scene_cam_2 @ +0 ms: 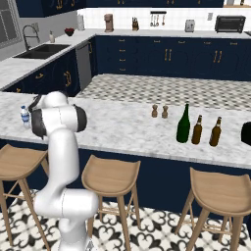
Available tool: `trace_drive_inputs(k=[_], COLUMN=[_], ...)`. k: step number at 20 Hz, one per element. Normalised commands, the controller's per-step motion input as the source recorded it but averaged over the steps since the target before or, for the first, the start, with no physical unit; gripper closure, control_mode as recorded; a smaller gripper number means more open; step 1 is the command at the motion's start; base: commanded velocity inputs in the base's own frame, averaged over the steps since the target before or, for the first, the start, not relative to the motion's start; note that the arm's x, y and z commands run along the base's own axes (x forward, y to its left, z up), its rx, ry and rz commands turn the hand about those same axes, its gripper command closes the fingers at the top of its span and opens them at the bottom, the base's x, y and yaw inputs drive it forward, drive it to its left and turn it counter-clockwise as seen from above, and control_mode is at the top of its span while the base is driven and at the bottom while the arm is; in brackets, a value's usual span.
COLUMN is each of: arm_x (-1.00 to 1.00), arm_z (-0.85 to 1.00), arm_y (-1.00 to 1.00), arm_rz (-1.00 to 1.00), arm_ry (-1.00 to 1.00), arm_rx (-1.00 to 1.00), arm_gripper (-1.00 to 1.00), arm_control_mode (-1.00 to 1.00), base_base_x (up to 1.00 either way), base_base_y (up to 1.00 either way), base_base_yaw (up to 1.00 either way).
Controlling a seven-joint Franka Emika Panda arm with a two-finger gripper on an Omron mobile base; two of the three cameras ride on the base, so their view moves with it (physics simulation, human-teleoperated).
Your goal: Move the plastic bottles in the middle to the plastics group, and the glass bottles in the middle to the glass group.
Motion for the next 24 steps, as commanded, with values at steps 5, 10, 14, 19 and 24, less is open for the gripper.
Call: trace_drive_inputs(k=[5,10,14,19,24], arm_x=[0.34,0.09,0.00,0.00,0.01], arm_z=[-0.01,-0.04,-0.07,-0.10,-0.40], arm_y=[0.46,0.28,0.23,0.03,-0.04], arm_rz=[0.01,0.00,0.01,0.00,0.00], arm_ry=[-0.05,0.00,0.02,0.00,0.00], arm_rx=[0.00,0.00,0.00,0.01,0.14], arm_gripper=[1.00,1.00,1.00,1.00,1.00], arm_control_mode=[-1.00,-1.00,-1.00,-1.00,-1.00], base_base_x=[0.00,0.00,0.00,0.00,0.00], base_base_y=[0.00,0.00,0.00,0.00,0.00], base_base_yaw=[0.00,0.00,0.00,0.00,0.00])
